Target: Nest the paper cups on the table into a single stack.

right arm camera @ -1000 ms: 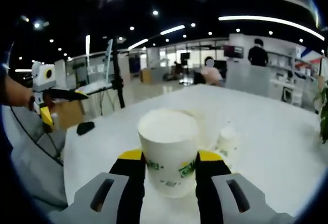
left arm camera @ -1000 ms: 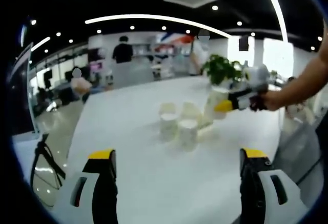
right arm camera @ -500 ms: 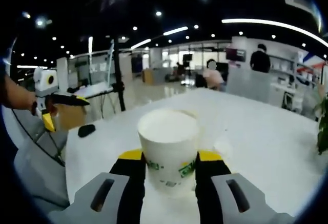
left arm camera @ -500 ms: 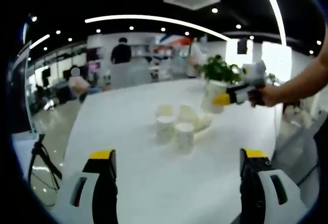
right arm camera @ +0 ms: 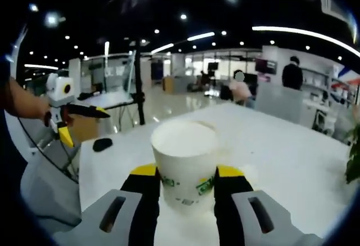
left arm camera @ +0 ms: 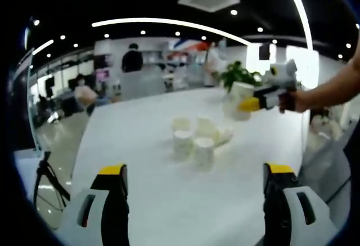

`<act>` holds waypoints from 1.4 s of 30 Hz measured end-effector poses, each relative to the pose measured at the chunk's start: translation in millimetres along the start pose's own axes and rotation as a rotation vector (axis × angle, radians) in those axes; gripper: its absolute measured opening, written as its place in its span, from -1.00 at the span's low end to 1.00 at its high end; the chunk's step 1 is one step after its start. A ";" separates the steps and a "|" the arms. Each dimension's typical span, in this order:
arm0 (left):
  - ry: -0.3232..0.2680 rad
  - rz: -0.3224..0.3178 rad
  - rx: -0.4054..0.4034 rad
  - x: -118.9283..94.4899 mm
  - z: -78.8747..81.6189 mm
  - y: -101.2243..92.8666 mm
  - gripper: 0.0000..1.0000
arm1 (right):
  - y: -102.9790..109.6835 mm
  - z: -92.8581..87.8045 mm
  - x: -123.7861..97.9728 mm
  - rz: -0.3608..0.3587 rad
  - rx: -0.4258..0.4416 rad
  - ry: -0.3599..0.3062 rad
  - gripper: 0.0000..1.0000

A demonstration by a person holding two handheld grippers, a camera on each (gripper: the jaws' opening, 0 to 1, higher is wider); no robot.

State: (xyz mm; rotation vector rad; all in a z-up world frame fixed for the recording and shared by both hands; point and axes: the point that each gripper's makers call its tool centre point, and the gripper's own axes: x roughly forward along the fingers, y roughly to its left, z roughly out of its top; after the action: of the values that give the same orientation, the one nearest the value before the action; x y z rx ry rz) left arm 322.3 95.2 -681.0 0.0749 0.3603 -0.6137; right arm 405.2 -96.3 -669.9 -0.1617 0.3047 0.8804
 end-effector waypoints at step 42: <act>-0.078 -0.175 0.108 9.0 59.9 -62.8 0.96 | 84.6 -5.0 -43.2 0.184 -0.006 0.040 -0.31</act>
State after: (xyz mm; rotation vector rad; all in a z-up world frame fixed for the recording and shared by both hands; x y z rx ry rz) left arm 311.4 28.4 -625.8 0.1231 0.2599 -0.8068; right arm 312.7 -76.1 -661.7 -0.1587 0.3583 1.0617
